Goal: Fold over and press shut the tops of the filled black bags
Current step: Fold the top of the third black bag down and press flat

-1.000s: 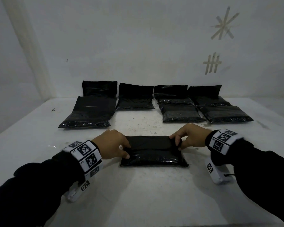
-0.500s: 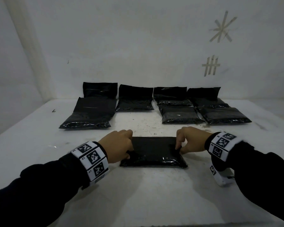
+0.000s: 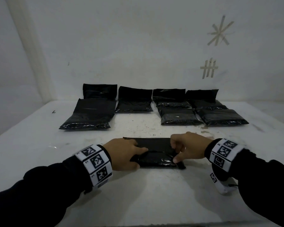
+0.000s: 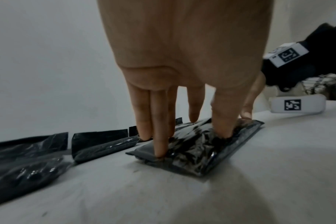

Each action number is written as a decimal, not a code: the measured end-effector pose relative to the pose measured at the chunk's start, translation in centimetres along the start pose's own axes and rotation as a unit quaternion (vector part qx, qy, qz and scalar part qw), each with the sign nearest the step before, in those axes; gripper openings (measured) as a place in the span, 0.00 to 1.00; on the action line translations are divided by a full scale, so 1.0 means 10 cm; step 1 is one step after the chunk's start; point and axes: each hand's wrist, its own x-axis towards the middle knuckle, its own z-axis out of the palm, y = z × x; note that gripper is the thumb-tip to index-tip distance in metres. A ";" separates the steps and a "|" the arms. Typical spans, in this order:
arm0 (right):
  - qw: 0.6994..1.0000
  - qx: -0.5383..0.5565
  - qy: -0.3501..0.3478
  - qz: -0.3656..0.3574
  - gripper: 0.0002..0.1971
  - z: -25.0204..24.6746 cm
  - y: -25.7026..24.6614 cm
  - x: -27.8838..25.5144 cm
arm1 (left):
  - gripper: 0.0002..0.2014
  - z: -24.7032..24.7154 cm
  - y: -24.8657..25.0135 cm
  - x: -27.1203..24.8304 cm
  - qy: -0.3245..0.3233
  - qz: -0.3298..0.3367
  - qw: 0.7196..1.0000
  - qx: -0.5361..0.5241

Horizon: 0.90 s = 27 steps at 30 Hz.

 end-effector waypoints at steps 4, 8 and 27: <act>0.998 -0.056 -0.011 -0.024 0.22 0.03 -0.05 -0.04 | 0.29 0.01 0.07 0.06 -0.020 0.000 0.998 0.058; 0.994 -0.107 0.000 -0.035 0.22 0.01 -0.06 -0.01 | 0.28 -0.05 0.09 0.12 -0.042 -0.012 0.997 0.070; 0.992 -0.124 0.014 -0.025 0.26 0.05 -0.12 0.09 | 0.28 -0.07 0.10 0.30 -0.024 -0.035 0.999 0.033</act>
